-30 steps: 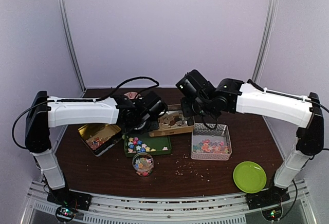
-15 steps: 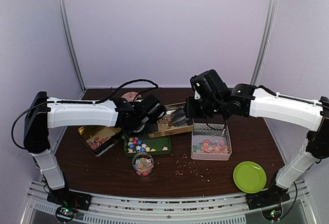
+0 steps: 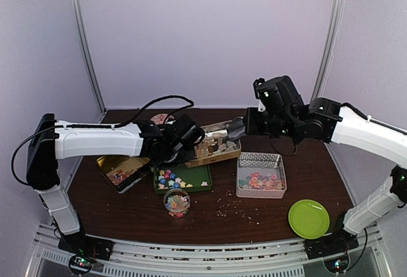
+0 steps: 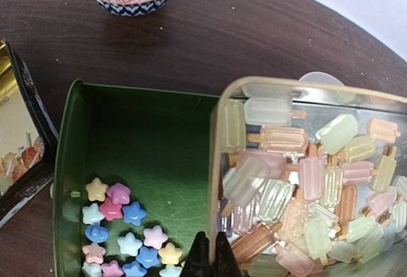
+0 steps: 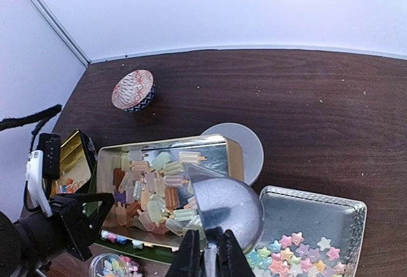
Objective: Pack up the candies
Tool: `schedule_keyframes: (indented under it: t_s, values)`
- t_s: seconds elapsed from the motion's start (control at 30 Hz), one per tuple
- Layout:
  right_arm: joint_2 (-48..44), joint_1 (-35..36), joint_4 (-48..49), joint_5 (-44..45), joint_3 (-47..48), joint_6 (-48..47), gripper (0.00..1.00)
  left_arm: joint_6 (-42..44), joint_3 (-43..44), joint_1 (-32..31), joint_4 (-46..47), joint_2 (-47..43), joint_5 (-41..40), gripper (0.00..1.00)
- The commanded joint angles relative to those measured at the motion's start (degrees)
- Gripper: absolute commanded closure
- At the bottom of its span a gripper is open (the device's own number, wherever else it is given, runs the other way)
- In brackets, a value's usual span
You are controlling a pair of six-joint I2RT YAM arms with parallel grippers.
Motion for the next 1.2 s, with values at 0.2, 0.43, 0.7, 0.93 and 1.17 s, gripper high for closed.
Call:
schedule_keyframes:
  t_s: [0.2,0.43,0.7,0.93,1.17]
  values:
    - [5.35,0.05,-1.08,3.99,-1.24,0.31,1.0,-0.64,0.51,-0.68,3.66,-2.01,-2.98,1.0]
    - [7.28,-1.53,1.61,-3.38,-4.24,4.76,1.0,2.25,0.49,-1.02,3.93,-3.71,-4.35,1.0]
    - [7.27,-4.71,7.83,-17.8,-11.3,10.34,1.0,5.04,-1.38,-0.94,6.68,-6.2,-3.05,1.0]
    - [7.44,-7.26,12.41,-27.27,-16.5,15.63,1.0,5.74,-3.13,-0.8,9.28,-8.25,-2.29,1.0]
    - [7.93,-8.22,21.98,-33.54,-22.41,23.05,1.0,5.83,-3.04,-0.49,10.5,-6.73,-0.1,1.0]
